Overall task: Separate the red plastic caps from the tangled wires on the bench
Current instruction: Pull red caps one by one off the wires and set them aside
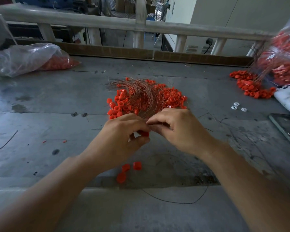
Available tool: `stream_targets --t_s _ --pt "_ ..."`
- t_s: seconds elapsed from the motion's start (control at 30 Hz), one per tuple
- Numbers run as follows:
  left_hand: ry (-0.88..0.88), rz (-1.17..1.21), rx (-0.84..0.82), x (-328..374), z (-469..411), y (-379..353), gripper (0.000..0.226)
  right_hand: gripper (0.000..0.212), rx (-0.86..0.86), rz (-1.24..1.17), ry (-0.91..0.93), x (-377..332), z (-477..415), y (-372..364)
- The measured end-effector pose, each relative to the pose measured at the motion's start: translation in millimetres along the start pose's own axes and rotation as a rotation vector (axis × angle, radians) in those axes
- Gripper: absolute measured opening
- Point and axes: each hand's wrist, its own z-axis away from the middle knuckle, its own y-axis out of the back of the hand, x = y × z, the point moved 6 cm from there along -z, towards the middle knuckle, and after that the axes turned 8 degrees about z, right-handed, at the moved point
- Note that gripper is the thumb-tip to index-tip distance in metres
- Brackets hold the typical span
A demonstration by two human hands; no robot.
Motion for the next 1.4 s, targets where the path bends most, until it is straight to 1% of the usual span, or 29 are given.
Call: stream_targets --t_s 0.07,0.17,0.27,0.43,0.57,0.67,0.73,0.8,0.97,1.17,1.2,1.3,1.37,1.4 --pt "0.0 -0.013 -0.007 0.5 0.4 -0.9 0.015 0.014 0.042 0.021 0.008 0.9 0.0 3.6" --pt "0.051 -0.027 -0.003 -5.4 0.2 1.2 0.015 0.008 0.133 0.102 0.029 1.2 1.0 12.6" --pt "0.083 -0.074 -0.001 -10.2 0.5 3.9 0.015 0.008 0.19 0.148 0.018 4.7 2.5 22.0" --pt "0.166 -0.084 0.015 -19.5 0.8 8.0 0.013 0.005 0.139 0.077 -0.059 13.6 2.3 27.5" --pt "0.149 -0.052 0.011 -16.5 2.3 6.9 0.014 0.01 0.055 0.051 -0.088 15.3 3.6 21.2" --pt "0.094 -0.072 -0.027 -9.0 2.3 1.2 0.015 0.024 -0.007 0.036 -0.014 2.3 3.5 12.5" --pt "0.067 -0.071 -0.04 -4.1 2.3 -1.8 0.016 0.021 -0.044 0.012 0.064 -9.2 3.5 4.6" --pt "0.058 -0.056 -0.049 -1.9 3.1 -2.5 0.019 0.013 -0.026 0.011 0.097 -12.9 3.4 2.0" --pt "0.057 -0.08 -0.001 -6.5 3.1 3.2 0.016 0.008 0.039 0.016 0.024 1.5 2.3 10.2" --pt "0.099 0.026 0.044 -7.2 2.3 6.6 0.017 0.008 0.045 -0.022 -0.003 3.0 0.7 11.7" --pt "0.124 0.068 0.057 -7.7 2.0 7.5 0.018 0.009 0.054 -0.03 -0.011 3.2 0.6 13.1" --pt "0.239 0.262 0.105 -14.3 2.7 9.1 0.03 0.009 0.081 -0.055 -0.024 2.5 0.6 16.1" --pt "0.293 0.379 0.119 -18.0 3.4 8.4 0.032 0.008 0.081 -0.065 -0.023 2.1 0.9 16.0" --pt "0.3 0.401 0.121 -18.7 3.8 8.4 0.032 0.007 0.077 -0.07 -0.024 2.3 1.2 15.4"
